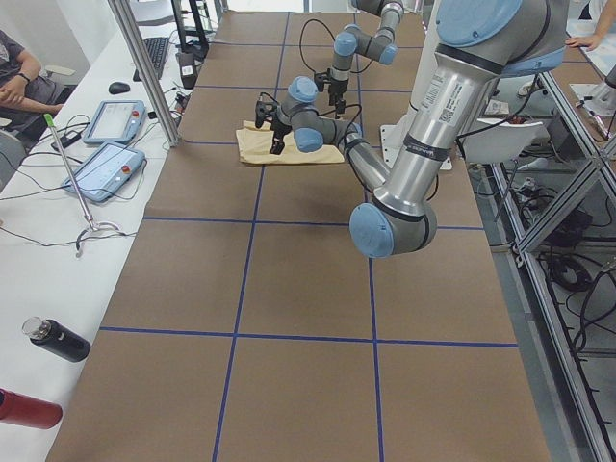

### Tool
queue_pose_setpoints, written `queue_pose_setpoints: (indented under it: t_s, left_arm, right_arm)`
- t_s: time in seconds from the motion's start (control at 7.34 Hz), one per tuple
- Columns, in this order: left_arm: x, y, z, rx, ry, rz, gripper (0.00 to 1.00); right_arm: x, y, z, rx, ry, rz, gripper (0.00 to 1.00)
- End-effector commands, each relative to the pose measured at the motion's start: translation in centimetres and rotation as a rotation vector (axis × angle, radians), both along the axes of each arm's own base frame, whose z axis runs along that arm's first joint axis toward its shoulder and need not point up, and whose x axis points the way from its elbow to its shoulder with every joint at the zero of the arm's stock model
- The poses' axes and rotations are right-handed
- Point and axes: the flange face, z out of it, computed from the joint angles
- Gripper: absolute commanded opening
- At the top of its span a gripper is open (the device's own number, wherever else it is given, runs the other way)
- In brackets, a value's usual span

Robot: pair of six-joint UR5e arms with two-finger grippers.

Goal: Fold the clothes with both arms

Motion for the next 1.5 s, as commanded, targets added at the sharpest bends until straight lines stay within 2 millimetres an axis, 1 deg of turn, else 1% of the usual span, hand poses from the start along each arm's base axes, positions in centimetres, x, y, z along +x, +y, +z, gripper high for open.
queue_pose_setpoints:
  t_s: [0.0,0.41,0.68,1.09,1.36]
  left_arm:
    - [0.0,0.0,-0.1,0.0,0.001,0.001,1.0]
    - [0.0,0.1,-0.2,0.001,0.004,0.002,1.0]
    - [0.0,0.0,-0.3,0.002,0.004,0.001,1.0]
    - [0.0,0.0,-0.3,0.002,0.005,0.002,1.0]
    - [0.0,0.0,-0.5,0.0,0.009,0.001,1.0]
  right_arm:
    - [-1.5,-0.6,0.3,0.019,0.025,-0.007,0.99]
    - [-2.1,-0.6,1.5,0.007,0.05,-0.015,0.99]
    - [-2.2,-0.6,1.3,0.006,0.046,-0.019,0.99]
    - [-2.1,-0.7,1.8,0.002,0.053,-0.019,0.99]
    - [-1.7,-1.2,2.0,0.014,0.06,-0.024,0.99]
